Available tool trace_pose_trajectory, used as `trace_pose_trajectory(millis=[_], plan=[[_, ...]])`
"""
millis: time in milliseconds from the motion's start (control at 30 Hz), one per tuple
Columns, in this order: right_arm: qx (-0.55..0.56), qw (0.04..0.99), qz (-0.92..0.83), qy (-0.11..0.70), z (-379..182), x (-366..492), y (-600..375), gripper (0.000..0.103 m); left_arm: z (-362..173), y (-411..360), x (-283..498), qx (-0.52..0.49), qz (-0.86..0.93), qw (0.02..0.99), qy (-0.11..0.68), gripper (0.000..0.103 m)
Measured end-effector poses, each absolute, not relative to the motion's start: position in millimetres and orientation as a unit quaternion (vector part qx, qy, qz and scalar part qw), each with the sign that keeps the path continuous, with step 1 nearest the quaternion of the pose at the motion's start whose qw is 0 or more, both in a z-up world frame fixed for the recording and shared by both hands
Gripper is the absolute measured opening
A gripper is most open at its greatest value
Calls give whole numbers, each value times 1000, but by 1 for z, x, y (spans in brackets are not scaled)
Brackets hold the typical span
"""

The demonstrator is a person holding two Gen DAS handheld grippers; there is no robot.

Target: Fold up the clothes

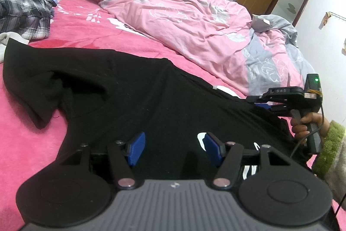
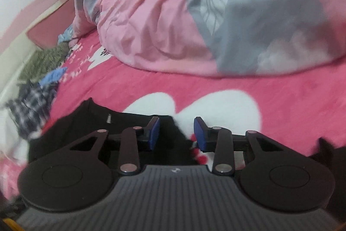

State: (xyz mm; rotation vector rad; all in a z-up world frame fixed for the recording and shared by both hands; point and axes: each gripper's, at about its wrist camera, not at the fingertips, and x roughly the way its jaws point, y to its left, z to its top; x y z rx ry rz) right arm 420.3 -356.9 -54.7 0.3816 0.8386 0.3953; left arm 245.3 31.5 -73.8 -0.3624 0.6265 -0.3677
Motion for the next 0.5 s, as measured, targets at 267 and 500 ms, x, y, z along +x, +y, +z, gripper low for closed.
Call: trace_pose_trajectory(millis=[267,500], plan=[[35,913,142,381,-59,416,-319,4,-74,31,245,-176,-179,919,305,62],[-106,932,92,335,-61,411,-288,4,-73,31,245,-177,-179,919,304,62]])
